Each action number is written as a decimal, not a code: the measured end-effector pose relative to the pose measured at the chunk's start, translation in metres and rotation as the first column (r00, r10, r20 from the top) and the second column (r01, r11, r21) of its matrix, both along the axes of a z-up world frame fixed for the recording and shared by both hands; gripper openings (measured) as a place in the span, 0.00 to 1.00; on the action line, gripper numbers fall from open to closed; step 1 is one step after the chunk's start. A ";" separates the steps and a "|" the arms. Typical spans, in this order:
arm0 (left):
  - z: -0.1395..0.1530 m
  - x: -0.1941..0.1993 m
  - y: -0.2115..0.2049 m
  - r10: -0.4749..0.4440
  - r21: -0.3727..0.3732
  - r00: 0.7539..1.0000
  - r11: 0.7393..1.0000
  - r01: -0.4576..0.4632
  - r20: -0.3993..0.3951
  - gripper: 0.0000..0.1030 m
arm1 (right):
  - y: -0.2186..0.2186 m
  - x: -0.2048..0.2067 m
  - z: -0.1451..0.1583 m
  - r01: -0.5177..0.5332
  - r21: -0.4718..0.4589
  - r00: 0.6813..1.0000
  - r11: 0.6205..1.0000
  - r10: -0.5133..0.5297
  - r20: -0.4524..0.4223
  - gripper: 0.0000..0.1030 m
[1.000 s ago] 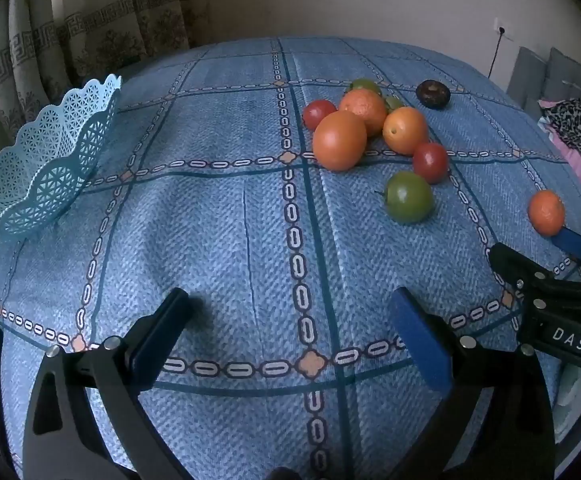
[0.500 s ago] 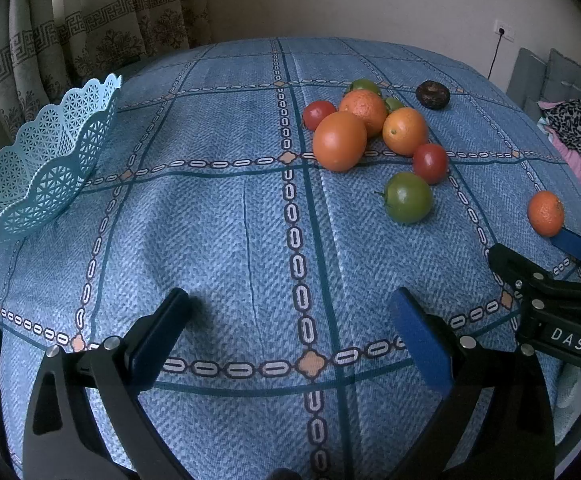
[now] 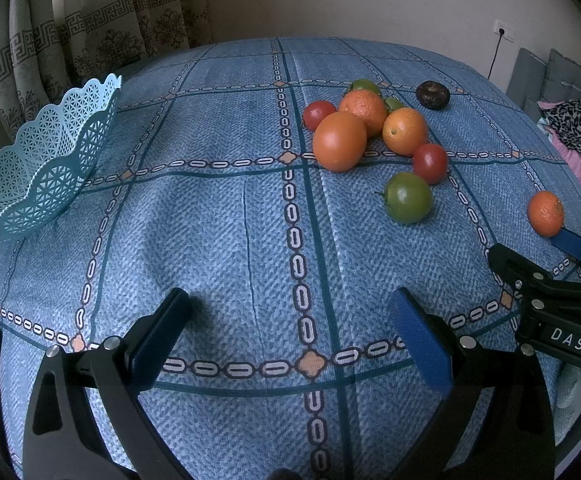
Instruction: Organize fruits
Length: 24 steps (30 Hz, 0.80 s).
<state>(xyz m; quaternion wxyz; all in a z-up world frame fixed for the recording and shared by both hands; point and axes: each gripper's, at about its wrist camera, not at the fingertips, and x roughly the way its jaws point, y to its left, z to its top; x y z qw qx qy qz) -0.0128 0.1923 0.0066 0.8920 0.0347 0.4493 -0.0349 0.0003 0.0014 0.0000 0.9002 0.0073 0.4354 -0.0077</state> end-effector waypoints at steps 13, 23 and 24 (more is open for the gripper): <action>-0.002 0.000 0.000 0.000 0.000 1.000 1.000 0.000 0.001 0.98 | 0.000 0.000 0.000 0.000 0.000 1.000 1.000 0.000 0.000 0.95; -0.003 0.000 0.001 0.000 0.000 1.000 1.000 0.000 0.002 0.98 | 0.000 0.000 0.000 0.000 -0.001 1.000 1.000 0.000 0.000 0.95; -0.003 0.000 0.000 0.000 0.000 1.000 1.000 0.000 0.002 0.98 | 0.000 0.000 0.000 0.000 -0.001 1.000 1.000 0.000 0.000 0.95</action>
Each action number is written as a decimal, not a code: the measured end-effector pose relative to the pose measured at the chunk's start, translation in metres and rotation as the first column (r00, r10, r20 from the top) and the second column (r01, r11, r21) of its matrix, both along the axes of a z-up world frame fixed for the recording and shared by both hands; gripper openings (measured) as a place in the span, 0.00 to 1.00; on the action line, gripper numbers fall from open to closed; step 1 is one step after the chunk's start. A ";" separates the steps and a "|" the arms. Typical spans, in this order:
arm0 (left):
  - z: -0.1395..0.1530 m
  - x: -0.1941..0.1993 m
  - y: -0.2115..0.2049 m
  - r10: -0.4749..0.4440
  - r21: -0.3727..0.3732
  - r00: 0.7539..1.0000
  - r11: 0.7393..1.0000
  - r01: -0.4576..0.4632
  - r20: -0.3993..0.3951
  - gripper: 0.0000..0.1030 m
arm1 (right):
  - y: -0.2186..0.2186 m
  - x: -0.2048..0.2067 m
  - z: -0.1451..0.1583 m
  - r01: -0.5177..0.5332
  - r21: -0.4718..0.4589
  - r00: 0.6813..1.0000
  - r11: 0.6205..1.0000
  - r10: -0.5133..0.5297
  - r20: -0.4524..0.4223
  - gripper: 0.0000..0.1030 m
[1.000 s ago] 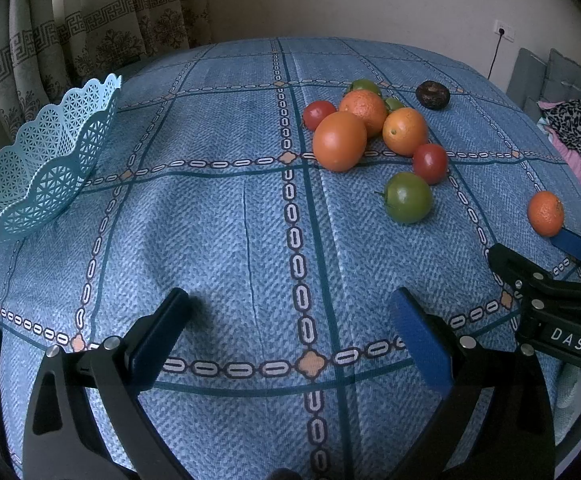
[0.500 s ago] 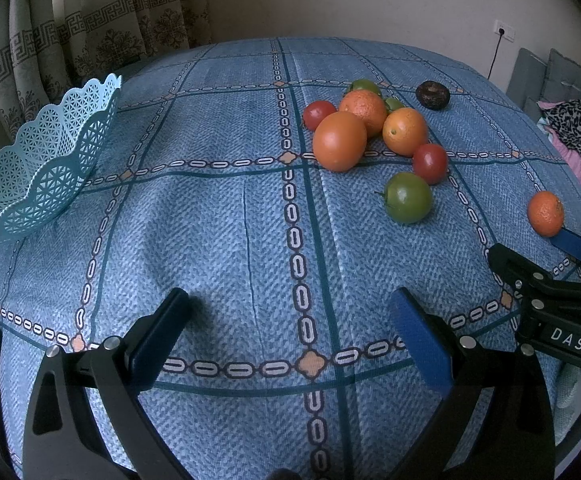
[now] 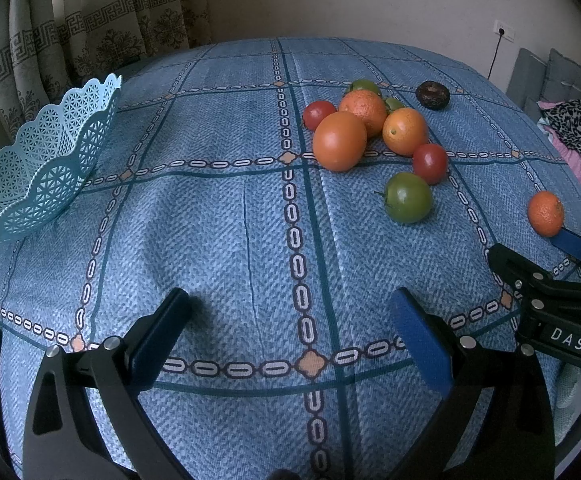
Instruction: Organize fruits
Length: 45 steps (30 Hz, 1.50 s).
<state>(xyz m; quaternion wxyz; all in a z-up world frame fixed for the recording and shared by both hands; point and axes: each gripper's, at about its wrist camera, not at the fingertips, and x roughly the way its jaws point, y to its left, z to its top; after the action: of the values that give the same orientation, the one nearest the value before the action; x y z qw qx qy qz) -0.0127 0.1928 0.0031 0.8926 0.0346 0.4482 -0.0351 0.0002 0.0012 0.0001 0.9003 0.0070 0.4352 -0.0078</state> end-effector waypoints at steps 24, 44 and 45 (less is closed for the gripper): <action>-0.003 0.001 0.000 -0.001 -0.002 1.000 1.000 0.001 0.001 0.98 | 0.000 0.000 0.000 0.000 0.000 1.000 1.000 0.000 0.000 0.95; 0.000 0.004 0.005 0.003 -0.010 1.000 1.000 -0.003 0.002 0.98 | -0.008 -0.002 0.004 -0.037 0.048 0.999 0.998 0.037 0.005 0.95; 0.001 0.004 0.006 0.009 -0.016 1.000 1.000 -0.009 0.004 0.98 | -0.010 -0.003 0.007 -0.042 0.060 0.999 0.997 0.042 0.010 0.95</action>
<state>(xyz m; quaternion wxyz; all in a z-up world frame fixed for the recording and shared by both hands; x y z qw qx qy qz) -0.0088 0.1990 0.0041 0.8938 0.0257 0.4464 -0.0344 -0.0029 -0.0089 0.0068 0.9015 0.0252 0.4314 0.0242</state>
